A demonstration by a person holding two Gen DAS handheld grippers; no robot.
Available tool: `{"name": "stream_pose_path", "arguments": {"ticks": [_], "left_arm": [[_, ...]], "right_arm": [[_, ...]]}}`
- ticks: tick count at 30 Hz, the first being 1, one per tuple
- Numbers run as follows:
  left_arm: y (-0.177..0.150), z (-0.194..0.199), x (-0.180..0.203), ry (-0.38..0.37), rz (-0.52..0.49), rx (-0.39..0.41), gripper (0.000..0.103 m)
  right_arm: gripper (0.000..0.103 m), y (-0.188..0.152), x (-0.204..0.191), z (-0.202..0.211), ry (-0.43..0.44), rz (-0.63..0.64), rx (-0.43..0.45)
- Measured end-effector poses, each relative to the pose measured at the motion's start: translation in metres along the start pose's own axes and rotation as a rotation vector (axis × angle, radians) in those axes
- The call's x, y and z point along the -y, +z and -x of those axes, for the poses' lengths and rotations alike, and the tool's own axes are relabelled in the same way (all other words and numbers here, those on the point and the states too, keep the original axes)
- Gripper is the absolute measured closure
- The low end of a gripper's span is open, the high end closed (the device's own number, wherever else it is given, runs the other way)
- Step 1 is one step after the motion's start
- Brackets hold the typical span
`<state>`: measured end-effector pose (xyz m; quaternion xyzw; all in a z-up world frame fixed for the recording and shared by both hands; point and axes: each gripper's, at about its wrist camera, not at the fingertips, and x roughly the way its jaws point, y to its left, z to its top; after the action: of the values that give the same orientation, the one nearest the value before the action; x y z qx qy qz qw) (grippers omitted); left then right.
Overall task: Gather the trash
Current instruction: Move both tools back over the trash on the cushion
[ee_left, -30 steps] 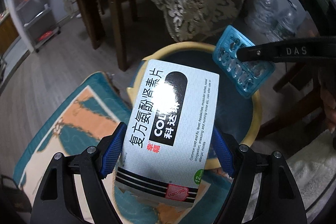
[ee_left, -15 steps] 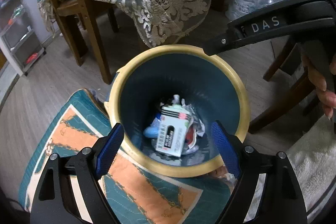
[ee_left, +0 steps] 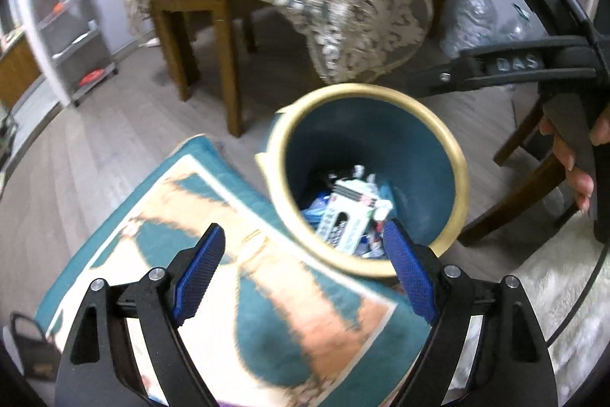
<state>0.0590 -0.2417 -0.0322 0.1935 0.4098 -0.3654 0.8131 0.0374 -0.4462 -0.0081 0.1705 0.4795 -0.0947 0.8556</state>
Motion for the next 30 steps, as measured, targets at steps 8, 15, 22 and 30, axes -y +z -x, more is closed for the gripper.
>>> {"name": "stream_pose_path", "arguments": {"ticks": [8,15,22,30], "left_arm": [[-0.034,0.043,-0.060,0.136,0.151,0.017,0.015],[-0.059,0.070,-0.093,0.216,0.263,0.029,0.014],[-0.110,0.097,-0.133,0.296,0.399,0.013,0.014],[-0.168,0.124,-0.180,0.385,0.556,-0.027,0.014]], "right_arm": [[0.012,-0.013,-0.064,0.009,0.049,0.121,0.033],[0.009,-0.024,-0.108,0.010,0.079,0.157,0.027],[0.009,-0.050,-0.163,0.012,0.100,0.247,0.027],[0.009,-0.112,-0.226,-0.006,0.166,0.323,-0.028]]}}
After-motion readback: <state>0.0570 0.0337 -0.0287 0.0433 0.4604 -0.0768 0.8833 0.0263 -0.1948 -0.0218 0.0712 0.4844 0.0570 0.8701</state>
